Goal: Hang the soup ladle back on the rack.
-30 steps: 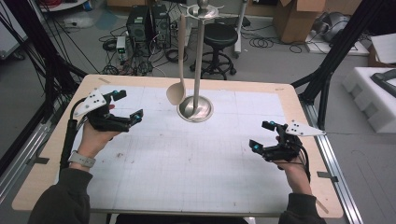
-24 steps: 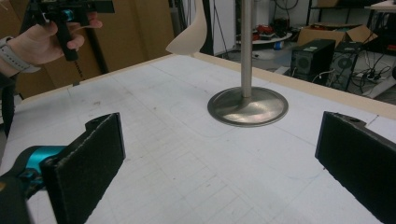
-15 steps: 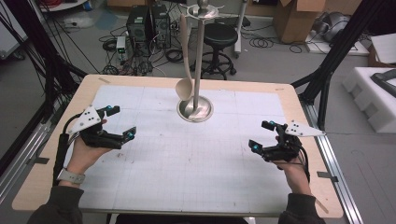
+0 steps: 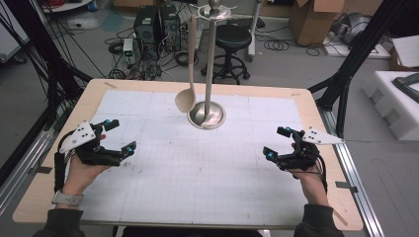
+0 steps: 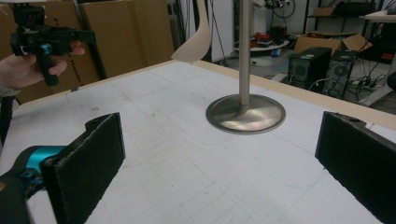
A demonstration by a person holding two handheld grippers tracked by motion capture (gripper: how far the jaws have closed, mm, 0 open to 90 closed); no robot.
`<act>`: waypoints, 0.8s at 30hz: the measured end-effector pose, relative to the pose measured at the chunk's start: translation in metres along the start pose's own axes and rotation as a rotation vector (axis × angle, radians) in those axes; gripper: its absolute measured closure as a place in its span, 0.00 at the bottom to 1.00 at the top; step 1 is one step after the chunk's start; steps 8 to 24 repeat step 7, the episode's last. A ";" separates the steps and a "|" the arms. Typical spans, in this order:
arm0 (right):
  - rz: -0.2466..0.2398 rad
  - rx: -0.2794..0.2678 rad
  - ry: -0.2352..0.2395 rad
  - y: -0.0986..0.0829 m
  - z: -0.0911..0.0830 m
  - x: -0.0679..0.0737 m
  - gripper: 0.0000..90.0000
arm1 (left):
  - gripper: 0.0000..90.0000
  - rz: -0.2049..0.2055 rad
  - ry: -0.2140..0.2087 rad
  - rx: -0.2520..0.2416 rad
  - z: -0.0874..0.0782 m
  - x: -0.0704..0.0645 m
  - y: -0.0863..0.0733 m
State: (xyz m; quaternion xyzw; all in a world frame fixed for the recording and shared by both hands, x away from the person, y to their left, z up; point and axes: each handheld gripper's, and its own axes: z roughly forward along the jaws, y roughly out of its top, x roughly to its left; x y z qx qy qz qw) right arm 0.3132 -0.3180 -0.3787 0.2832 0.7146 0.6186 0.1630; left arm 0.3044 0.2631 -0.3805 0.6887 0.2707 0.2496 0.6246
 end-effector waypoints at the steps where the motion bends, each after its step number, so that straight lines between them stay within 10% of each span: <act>1: -0.005 0.003 0.001 0.000 0.001 0.000 0.00 | 0.02 -0.002 0.001 -0.001 -0.001 0.000 0.000; 24: -0.019 0.027 0.012 -0.001 0.009 0.004 0.00 | 0.02 0.011 0.021 0.007 0.000 -0.001 0.000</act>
